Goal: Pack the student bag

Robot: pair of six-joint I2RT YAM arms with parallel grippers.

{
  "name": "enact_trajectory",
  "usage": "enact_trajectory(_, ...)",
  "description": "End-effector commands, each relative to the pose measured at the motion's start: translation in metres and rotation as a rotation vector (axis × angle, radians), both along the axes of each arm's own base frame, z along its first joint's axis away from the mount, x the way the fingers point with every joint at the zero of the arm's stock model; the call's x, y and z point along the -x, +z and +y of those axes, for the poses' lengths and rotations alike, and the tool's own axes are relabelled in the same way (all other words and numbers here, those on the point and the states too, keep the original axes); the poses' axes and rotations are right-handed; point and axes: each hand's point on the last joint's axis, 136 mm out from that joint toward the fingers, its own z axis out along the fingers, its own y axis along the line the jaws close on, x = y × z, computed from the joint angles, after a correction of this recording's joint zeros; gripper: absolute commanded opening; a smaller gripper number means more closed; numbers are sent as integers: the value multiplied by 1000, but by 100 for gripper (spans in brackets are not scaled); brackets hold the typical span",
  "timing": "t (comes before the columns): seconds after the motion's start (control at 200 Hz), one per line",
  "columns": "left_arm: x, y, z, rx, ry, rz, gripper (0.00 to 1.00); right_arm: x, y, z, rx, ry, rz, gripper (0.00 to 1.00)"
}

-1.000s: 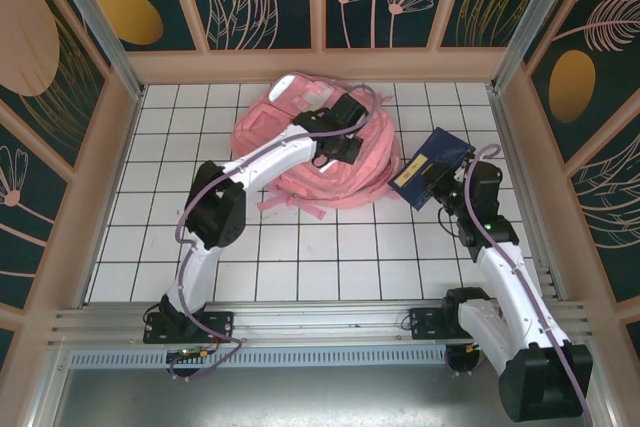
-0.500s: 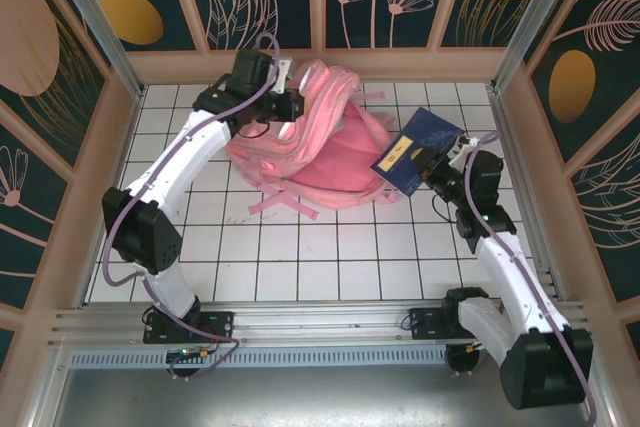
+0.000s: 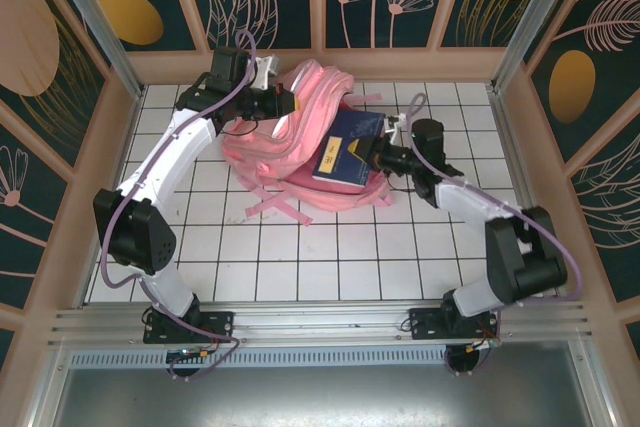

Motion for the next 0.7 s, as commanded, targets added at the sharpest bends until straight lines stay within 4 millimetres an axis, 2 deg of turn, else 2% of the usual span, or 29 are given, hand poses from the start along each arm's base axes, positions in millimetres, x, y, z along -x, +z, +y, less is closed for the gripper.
enact_trajectory(0.0,5,79,-9,139,-63,-202,0,-14,43,28,-72,85,-135,0)
enact_trajectory(0.085,7,78,-9,134,-70,-201,0,-34,35,36,-53,69,-115,0)
enact_trajectory(0.25,10,76,-8,133,-85,-198,0,-65,36,59,-72,77,-99,0)
enact_trajectory(0.39,10,77,-9,141,-97,-196,0,-90,17,81,23,20,-27,0)
enact_trajectory(0.46,8,77,-10,142,-93,-197,0,-99,5,89,50,-22,47,0)
enact_trajectory(0.621,5,74,-13,157,-98,-184,0,-110,-9,115,108,-131,148,0)
enact_trajectory(0.656,5,73,-13,161,-100,-182,0,-117,-12,114,126,-184,171,0)
enact_trajectory(0.696,3,71,-14,168,-99,-176,0,-115,-16,126,146,-210,178,0)
